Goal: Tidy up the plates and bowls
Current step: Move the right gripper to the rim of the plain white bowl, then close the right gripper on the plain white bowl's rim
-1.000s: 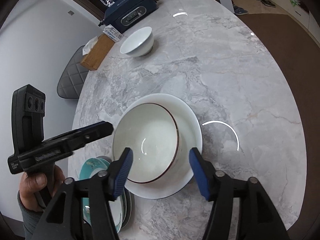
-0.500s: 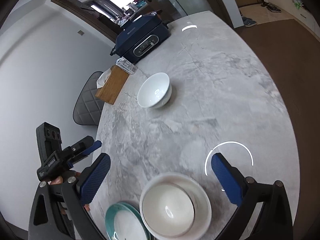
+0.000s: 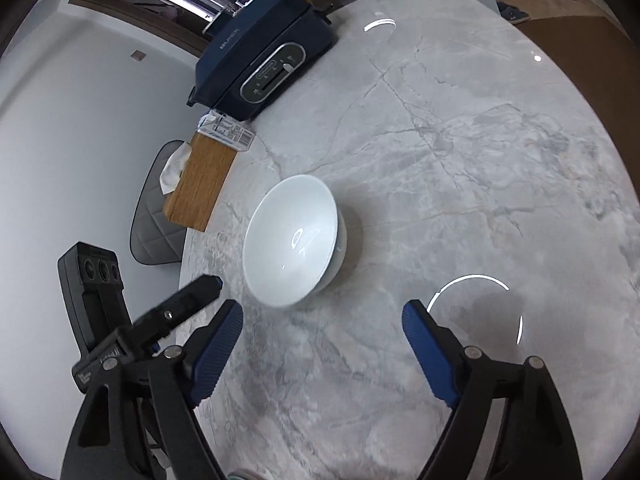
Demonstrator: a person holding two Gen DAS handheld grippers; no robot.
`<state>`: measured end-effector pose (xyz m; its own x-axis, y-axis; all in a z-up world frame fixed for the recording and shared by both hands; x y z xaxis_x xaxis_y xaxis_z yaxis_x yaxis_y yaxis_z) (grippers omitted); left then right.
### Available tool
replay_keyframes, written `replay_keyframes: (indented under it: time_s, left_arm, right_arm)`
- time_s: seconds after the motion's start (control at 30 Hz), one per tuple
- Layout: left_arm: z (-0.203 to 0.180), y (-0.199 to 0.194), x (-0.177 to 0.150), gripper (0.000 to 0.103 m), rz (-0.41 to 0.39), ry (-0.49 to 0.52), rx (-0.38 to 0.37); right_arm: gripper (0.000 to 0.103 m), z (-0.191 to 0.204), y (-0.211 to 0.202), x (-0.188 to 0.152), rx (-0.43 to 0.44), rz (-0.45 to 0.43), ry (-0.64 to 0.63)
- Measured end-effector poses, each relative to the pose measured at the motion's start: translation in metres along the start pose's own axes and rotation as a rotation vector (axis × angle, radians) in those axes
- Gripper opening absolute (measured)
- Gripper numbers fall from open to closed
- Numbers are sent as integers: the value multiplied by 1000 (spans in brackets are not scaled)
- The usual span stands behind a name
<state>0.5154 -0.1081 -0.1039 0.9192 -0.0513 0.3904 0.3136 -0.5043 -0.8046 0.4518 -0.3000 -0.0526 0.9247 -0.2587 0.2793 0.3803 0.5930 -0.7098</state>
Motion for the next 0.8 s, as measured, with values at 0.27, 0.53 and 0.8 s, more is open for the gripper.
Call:
replay_keyframes:
  time_s: [0.27,0.53,0.8]
  left_arm:
    - [13,29,16,102,12,-4,14]
    - [28,60,25,37,83,-25,1]
    - [36,74,24,25,88,-29,4]
  right_arm:
    - [76,-8,28,27,0,16,0]
    - [57,-14,51,38,-5,50,5]
    - [20,-11,66,39,-17,76,-14]
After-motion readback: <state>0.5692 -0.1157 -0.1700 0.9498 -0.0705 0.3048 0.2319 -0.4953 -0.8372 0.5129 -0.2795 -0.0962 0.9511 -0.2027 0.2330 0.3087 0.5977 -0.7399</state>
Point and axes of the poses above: each gripper's, at about its wrist camera, not at the fingertips, and y roughly the way its jaws point, z to its left, x to its top, the point moved 2 cm from there along y, roughly the way its jaws point, and after that the axes turned 3 degrees about z, right-handed, at the moved point
